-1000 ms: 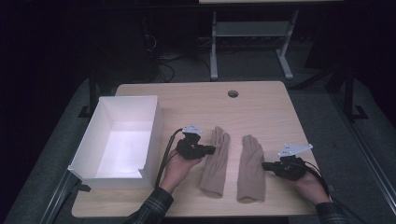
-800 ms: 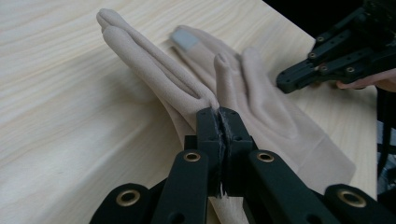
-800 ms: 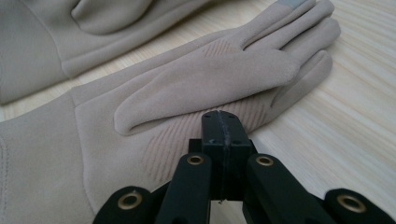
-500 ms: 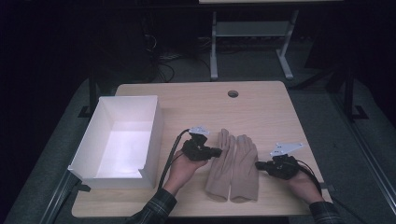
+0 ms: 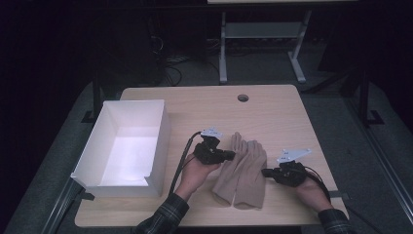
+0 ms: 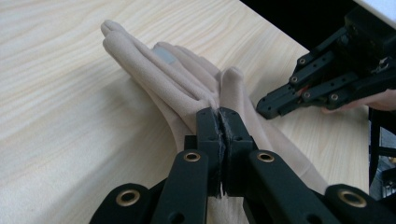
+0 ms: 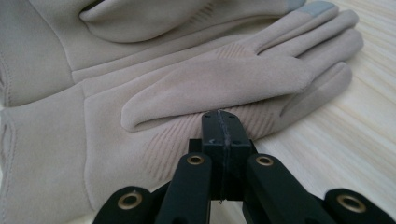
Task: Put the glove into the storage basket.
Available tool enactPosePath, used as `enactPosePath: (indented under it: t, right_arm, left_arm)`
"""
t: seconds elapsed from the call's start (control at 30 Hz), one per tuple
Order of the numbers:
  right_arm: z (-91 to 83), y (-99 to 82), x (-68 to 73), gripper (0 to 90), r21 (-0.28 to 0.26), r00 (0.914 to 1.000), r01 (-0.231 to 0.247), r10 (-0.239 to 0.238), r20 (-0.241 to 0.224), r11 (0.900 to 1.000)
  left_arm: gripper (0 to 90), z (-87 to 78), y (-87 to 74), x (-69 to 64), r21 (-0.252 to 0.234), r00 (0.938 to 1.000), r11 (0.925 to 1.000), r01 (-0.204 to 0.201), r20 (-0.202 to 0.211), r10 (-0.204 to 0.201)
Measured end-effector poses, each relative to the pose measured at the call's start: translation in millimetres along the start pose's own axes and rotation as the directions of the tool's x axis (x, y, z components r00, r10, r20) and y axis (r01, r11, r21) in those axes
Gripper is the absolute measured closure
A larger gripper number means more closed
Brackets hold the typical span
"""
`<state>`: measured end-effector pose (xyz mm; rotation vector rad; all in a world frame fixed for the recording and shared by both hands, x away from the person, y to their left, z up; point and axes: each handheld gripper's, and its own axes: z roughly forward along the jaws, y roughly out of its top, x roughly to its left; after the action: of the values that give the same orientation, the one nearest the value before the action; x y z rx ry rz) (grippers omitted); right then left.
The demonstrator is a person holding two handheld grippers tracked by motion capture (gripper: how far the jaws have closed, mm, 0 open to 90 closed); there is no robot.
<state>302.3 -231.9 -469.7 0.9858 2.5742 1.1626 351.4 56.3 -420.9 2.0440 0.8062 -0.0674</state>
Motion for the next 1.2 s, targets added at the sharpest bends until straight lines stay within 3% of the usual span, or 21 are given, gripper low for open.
enactPosePath:
  t: [0.63,0.97,1.2]
  right_arm:
    - [13.7,11.2,6.1,90.0,-0.001,0.9998,0.004,-0.004,-0.020,1.0000]
    - [14.2,10.9,6.4,90.0,0.000,0.9998,0.004,-0.004,-0.020,1.0000]
    - [12.3,9.6,5.2,88.0,-0.004,0.9998,0.005,-0.006,-0.019,1.0000]
  left_arm:
    - [88.0,28.9,15.5,-16.9,-0.001,0.9989,0.9995,-0.033,0.034,0.033]
    - [87.9,57.5,13.0,-26.6,0.046,0.9963,0.9978,-0.049,0.073,0.045]
    - [83.8,64.0,12.3,-30.7,0.047,0.9956,0.9973,-0.056,0.077,0.053]
